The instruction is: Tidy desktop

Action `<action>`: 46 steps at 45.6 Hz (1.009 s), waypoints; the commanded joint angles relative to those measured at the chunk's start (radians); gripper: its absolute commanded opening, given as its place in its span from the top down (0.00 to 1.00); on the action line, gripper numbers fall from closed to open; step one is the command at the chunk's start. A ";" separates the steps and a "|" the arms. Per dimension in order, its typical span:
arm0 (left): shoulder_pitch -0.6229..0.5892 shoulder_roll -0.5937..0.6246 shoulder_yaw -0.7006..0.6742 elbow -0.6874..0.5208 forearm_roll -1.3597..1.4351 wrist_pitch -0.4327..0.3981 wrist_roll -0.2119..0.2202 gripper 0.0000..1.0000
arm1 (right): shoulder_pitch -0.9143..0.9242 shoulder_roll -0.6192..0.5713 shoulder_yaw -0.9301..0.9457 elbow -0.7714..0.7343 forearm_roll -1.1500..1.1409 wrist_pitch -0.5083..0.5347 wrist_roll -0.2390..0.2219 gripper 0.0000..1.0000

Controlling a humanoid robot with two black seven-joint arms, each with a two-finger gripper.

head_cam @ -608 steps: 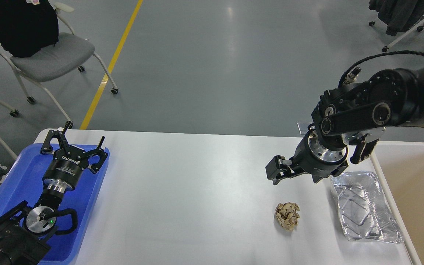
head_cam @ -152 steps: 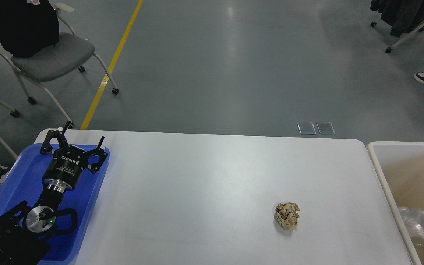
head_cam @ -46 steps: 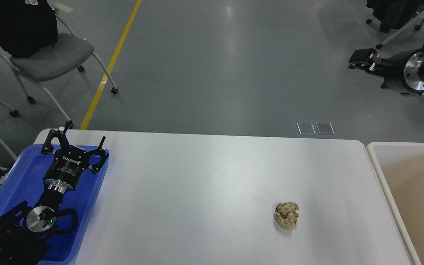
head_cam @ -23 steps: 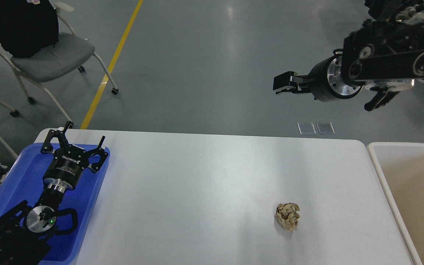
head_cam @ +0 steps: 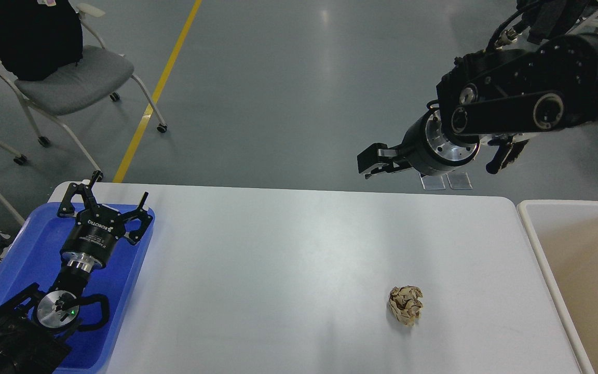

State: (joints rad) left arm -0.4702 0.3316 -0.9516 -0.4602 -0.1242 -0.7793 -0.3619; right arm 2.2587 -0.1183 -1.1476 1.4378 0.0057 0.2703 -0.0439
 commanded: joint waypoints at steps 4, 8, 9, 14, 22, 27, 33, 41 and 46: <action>0.001 0.001 -0.002 0.000 0.000 0.000 0.000 0.01 | -0.011 0.022 -0.029 0.004 -0.004 0.141 -0.002 0.00; 0.001 0.001 -0.002 0.000 0.000 0.000 0.000 0.01 | -0.013 0.019 -0.044 0.018 -0.004 0.181 -0.002 0.00; 0.001 0.001 -0.002 0.000 0.000 0.000 0.000 0.01 | -0.013 0.017 -0.047 0.021 -0.007 0.190 -0.002 0.00; 0.002 0.001 -0.004 0.000 0.000 0.000 0.000 0.01 | -0.005 0.015 -0.072 0.036 -0.026 0.216 -0.002 0.00; 0.004 0.001 -0.004 0.000 0.000 0.000 0.000 0.01 | 0.001 0.012 -0.092 0.068 -0.027 0.218 -0.002 0.00; 0.004 0.001 -0.004 0.000 0.000 0.000 0.000 0.01 | 0.007 0.011 -0.115 0.093 -0.029 0.228 -0.002 0.00; 0.004 0.001 -0.006 0.000 0.000 0.000 0.000 0.01 | 0.025 0.006 -0.116 0.093 -0.030 0.256 -0.002 0.00; 0.004 0.001 -0.006 0.000 0.000 0.000 0.000 0.01 | 0.033 0.005 -0.127 0.093 -0.043 0.265 -0.001 0.00; 0.004 0.001 -0.006 0.000 0.000 0.000 0.000 0.01 | 0.033 0.005 -0.130 0.093 -0.044 0.265 -0.001 0.00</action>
State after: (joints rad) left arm -0.4665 0.3329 -0.9569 -0.4602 -0.1242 -0.7792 -0.3620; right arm 2.2839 -0.1120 -1.2647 1.5251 -0.0306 0.5218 -0.0454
